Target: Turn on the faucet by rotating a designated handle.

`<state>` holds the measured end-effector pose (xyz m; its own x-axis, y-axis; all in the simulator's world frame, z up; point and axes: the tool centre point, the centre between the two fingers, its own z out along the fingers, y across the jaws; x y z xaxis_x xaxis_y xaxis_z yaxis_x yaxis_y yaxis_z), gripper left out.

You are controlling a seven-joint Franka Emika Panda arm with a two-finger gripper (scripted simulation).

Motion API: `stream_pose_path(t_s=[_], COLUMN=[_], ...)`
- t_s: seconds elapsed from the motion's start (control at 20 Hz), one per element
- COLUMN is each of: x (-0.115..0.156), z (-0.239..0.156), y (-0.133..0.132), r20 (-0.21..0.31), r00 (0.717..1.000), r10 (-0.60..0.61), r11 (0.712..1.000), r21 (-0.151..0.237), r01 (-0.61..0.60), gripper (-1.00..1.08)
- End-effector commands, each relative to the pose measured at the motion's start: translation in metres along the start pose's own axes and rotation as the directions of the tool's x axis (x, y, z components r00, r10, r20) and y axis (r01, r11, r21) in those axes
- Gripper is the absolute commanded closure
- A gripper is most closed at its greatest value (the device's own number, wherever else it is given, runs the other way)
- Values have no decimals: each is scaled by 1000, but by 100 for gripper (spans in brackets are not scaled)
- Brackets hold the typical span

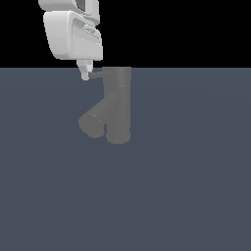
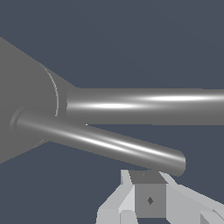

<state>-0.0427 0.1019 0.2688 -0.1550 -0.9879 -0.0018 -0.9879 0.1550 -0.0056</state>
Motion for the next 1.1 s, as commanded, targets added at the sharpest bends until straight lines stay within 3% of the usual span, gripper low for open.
stream_pose_path(t_s=[0.0, 0.8, 0.85, 0.9, 1.05], x=[7, 113, 113, 80, 88], z=[0, 0, 0, 0, 0], y=[0, -3, -3, 2, -5], r20=[-2, -2, -2, 0, 0], r00=[1000, 1000, 1000, 999, 999], r10=[1, 14, 14, -39, -34], r11=[1000, 1000, 1000, 999, 999], r21=[-1, -6, -6, -5, -5], r01=[-1, -14, -14, 39, 34], gripper=[108, 108, 108, 108, 108])
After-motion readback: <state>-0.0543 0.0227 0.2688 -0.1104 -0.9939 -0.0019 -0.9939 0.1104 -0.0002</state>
